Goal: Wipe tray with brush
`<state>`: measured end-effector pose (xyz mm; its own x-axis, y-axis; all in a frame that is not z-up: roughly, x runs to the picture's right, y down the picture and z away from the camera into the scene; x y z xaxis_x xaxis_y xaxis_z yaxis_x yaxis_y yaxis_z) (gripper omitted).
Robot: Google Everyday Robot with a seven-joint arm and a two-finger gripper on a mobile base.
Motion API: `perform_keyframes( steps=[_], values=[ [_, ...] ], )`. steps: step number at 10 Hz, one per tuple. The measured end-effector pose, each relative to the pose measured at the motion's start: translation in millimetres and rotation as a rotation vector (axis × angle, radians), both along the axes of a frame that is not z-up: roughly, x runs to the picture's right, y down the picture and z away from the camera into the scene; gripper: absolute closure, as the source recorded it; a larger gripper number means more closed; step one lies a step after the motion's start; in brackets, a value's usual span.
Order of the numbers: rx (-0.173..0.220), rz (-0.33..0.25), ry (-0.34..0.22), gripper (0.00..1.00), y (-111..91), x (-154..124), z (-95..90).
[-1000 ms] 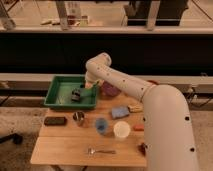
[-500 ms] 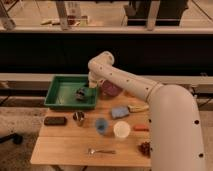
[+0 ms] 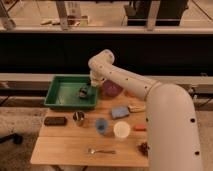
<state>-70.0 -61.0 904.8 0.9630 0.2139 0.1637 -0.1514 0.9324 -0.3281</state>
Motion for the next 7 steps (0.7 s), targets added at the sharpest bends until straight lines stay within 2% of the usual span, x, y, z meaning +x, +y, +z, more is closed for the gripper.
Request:
perform_keyframes(
  steps=[3, 5, 7],
  values=[
    [0.007, -0.016, 0.010, 1.00, -16.0, -4.3, 19.9],
    [0.017, -0.021, 0.021, 1.00, -33.6, -4.7, 35.7],
    [0.021, -0.021, 0.024, 1.00, -44.6, -5.7, 43.2]
  ],
)
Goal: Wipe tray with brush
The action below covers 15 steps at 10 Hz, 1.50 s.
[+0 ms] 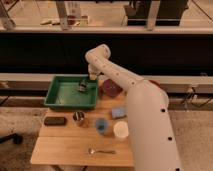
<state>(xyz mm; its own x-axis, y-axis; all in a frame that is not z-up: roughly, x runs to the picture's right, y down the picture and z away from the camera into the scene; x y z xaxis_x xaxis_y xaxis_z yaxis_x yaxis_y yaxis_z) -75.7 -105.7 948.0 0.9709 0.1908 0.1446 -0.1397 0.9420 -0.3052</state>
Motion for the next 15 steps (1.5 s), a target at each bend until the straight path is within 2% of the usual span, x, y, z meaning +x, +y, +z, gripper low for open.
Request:
perform_keyframes(
  steps=[2, 4, 7, 12, 15],
  values=[
    [-0.006, 0.000, -0.004, 1.00, 1.7, 1.3, 4.5],
    [-0.021, -0.007, -0.037, 1.00, 10.1, -18.4, 4.1],
    [-0.038, -0.047, -0.095, 1.00, 19.6, -63.5, 7.7],
    [-0.028, -0.096, -0.144, 1.00, 0.3, -99.8, 16.1],
    [-0.027, -0.115, -0.169, 1.00, -4.5, -118.7, 15.8]
  ],
)
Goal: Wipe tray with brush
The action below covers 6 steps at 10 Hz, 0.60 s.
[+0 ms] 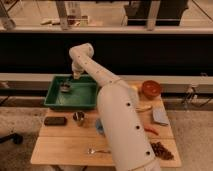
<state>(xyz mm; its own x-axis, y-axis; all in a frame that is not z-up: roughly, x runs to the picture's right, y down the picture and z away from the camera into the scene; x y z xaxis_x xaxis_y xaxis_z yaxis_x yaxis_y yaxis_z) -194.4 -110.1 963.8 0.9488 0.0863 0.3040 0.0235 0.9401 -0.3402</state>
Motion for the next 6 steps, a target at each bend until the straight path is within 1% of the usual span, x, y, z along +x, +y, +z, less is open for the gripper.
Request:
perform_keyframes(
  steps=[3, 4, 6],
  values=[
    [-0.008, -0.010, -0.012, 1.00, 6.2, -1.9, -5.5],
    [-0.015, -0.001, -0.020, 1.00, 12.8, -1.2, -13.0],
    [-0.019, 0.009, -0.021, 1.00, 25.9, 9.0, -25.6]
  ],
)
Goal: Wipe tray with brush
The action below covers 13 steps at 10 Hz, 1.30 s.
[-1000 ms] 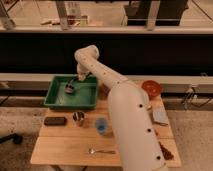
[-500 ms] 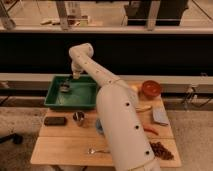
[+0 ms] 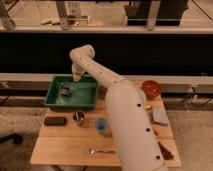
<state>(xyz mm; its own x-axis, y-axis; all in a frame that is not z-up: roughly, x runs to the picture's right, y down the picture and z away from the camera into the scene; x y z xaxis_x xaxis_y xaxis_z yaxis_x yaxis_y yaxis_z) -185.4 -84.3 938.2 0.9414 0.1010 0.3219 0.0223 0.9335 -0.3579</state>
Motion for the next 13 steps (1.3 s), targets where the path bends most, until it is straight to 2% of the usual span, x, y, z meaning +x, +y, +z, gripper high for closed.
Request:
perform_keyframes(
  steps=[1, 8, 10, 13],
  values=[
    [-0.008, 0.007, -0.011, 1.00, 9.5, 1.1, -9.3],
    [-0.032, 0.016, -0.072, 1.00, 40.2, -11.9, -46.4],
    [-0.031, 0.025, -0.062, 1.00, 43.5, -5.8, -50.4],
    [-0.017, 0.062, -0.008, 1.00, 42.1, 31.2, -50.0]
  ],
)
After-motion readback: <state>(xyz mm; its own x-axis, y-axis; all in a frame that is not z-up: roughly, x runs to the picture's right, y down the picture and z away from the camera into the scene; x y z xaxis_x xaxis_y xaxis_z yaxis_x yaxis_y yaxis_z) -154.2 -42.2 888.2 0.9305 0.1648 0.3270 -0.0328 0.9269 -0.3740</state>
